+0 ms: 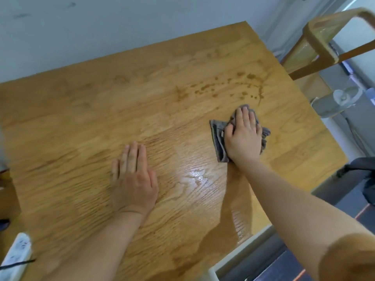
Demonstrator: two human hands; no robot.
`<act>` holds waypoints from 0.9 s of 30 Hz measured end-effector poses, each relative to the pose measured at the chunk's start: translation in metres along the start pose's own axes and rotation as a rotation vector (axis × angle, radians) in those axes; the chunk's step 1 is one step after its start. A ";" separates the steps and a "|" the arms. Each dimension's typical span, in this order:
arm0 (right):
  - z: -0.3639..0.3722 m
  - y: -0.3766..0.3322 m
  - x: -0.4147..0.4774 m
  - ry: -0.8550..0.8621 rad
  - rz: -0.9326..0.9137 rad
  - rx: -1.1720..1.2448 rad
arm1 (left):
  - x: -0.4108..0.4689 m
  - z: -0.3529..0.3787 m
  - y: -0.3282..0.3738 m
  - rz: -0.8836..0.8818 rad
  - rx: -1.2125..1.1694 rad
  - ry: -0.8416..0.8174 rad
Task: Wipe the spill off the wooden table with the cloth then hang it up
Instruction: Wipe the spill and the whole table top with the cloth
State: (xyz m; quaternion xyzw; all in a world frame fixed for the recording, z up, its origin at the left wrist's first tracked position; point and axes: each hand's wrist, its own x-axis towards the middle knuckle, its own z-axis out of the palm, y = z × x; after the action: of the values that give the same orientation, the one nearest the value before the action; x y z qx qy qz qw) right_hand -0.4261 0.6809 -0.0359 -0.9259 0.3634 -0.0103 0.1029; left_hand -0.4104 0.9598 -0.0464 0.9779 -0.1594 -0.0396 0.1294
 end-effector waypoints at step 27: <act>0.018 -0.064 -0.048 -0.266 -0.962 -0.091 | 0.000 -0.008 0.003 -0.041 -0.040 -0.027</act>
State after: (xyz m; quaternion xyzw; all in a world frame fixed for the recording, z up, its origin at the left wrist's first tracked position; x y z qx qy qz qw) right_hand -0.4166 0.7623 -0.0381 -0.9854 -0.1209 0.0775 0.0917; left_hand -0.4105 0.9593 -0.0382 0.9776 -0.1401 -0.0585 0.1458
